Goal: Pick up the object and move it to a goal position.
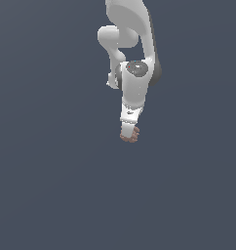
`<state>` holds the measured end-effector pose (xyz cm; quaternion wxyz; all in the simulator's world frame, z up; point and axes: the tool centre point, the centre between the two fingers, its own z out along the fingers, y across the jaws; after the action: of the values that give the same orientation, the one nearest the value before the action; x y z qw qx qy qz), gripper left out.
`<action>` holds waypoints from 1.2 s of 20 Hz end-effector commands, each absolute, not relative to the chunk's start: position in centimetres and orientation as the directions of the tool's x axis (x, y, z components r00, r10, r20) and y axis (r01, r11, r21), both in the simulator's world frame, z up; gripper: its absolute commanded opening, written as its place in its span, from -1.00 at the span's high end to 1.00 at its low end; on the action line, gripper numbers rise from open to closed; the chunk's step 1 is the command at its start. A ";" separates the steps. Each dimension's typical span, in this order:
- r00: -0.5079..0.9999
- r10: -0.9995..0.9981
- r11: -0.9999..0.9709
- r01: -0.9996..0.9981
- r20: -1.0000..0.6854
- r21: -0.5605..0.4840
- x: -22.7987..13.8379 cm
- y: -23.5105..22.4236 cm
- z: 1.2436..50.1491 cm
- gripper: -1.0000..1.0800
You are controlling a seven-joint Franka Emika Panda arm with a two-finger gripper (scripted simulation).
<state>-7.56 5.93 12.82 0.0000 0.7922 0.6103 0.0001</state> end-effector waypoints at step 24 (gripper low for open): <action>0.247 0.969 -0.247 0.969 0.000 0.000 -7.7 6.0 7.8 1.00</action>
<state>-7.59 5.95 7.90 0.0006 0.7897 0.6135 0.0009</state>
